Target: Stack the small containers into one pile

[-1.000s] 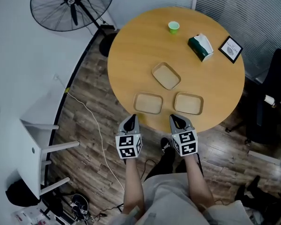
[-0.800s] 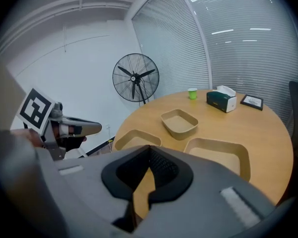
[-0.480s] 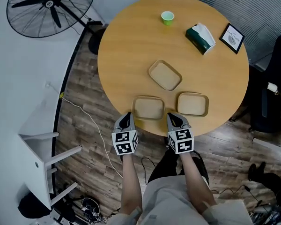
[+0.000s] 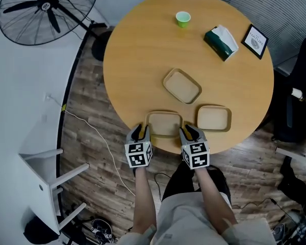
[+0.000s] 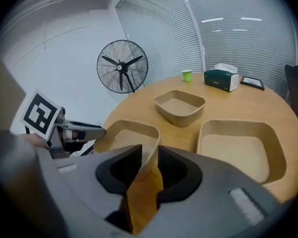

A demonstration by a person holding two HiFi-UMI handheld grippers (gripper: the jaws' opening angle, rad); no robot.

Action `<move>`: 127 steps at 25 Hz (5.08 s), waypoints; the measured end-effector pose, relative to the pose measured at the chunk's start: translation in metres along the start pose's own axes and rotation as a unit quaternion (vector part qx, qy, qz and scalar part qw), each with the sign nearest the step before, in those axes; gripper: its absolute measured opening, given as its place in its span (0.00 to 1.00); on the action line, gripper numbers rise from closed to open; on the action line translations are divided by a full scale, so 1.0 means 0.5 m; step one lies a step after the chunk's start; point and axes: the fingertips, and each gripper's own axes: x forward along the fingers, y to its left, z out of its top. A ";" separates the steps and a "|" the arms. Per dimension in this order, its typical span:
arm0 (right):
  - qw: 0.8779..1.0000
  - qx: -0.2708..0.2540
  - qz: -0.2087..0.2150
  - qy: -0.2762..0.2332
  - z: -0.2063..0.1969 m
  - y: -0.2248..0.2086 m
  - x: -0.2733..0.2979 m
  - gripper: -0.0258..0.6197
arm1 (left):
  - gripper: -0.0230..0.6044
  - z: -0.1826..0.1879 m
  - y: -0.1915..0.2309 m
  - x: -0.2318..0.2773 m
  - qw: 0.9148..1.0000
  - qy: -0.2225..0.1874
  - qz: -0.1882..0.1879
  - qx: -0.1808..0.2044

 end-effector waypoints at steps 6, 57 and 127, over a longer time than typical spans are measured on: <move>1.000 0.011 -0.003 0.018 -0.022 0.001 0.021 0.18 | 0.23 -0.008 -0.005 0.031 1.000 0.016 -0.018 -0.012; 0.995 0.063 -0.052 -0.063 0.082 -0.265 -0.244 0.20 | 0.22 0.108 -0.408 -0.004 0.996 0.008 -0.077 0.048; 0.999 -0.036 0.014 -0.019 0.112 -0.371 -0.220 0.27 | 0.29 0.152 -0.433 0.045 0.999 0.021 -0.005 0.044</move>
